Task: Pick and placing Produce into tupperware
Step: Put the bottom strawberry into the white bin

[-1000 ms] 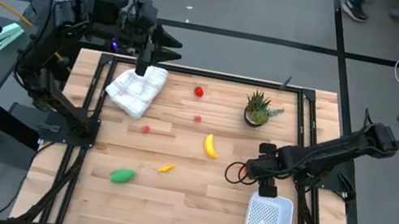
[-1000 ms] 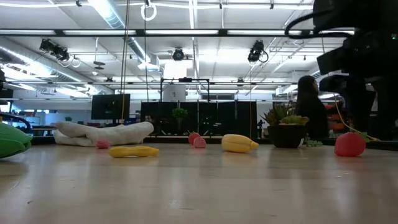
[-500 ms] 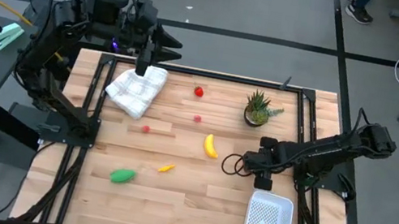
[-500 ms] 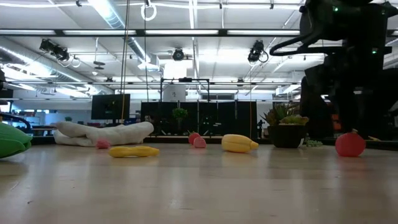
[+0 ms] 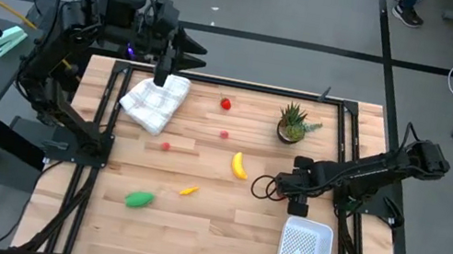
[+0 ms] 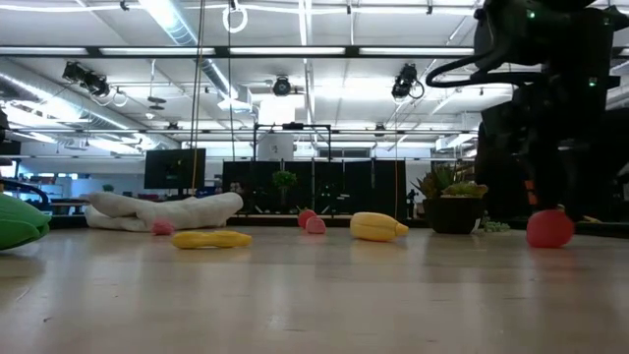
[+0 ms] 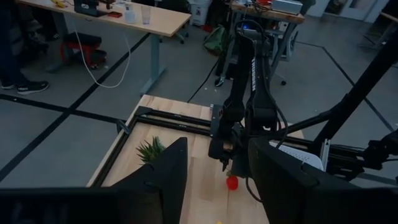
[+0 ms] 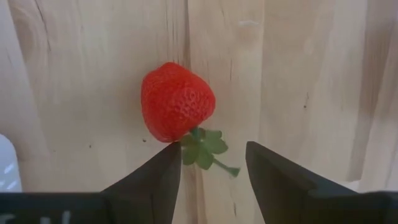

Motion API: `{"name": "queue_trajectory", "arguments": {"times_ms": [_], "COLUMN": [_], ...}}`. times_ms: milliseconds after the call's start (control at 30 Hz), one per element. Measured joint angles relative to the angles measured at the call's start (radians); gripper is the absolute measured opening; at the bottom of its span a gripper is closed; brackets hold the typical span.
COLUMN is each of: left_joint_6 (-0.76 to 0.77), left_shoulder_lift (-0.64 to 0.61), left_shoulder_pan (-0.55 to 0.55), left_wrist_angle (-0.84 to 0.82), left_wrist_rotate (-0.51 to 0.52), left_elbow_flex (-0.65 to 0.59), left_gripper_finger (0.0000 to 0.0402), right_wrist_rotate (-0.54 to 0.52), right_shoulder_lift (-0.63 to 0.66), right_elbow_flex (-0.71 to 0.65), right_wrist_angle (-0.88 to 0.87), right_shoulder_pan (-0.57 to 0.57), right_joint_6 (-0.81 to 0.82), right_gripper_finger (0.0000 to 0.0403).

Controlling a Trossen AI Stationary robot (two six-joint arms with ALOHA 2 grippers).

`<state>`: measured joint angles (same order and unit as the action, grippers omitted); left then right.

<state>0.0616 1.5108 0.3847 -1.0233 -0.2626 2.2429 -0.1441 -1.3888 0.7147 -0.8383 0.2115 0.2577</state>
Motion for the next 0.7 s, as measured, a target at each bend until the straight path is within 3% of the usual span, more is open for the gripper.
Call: {"name": "queue_trajectory", "arguments": {"times_ms": [267, 400, 567, 700], "left_joint_6": [-0.004, -0.006, -0.006, -0.006], "left_shoulder_lift": [0.0, 0.0, 0.0, 0.0], "left_shoulder_pan": [0.0, 0.0, 0.0, 0.0], "left_wrist_angle": [0.0, 0.0, 0.0, 0.001], "left_wrist_rotate": [0.0, 0.0, 0.0, 0.0], "left_elbow_flex": [0.0, 0.0, 0.0, 0.0], "left_gripper_finger": [0.0172, 0.0174, 0.0173, 0.0174], "right_wrist_rotate": [0.067, 0.085, 0.123, 0.103], "right_shoulder_lift": [-0.006, -0.041, -0.082, -0.074], "right_elbow_flex": [0.0, 0.0, 0.002, -0.002], "right_wrist_angle": [0.067, 0.069, 0.076, 0.1], "right_shoulder_pan": [0.0, 0.0, -0.002, -0.002], "right_joint_6": [0.002, 0.009, 0.091, 0.179], "right_gripper_finger": [0.0155, 0.0113, 0.0022, 0.0011]}}
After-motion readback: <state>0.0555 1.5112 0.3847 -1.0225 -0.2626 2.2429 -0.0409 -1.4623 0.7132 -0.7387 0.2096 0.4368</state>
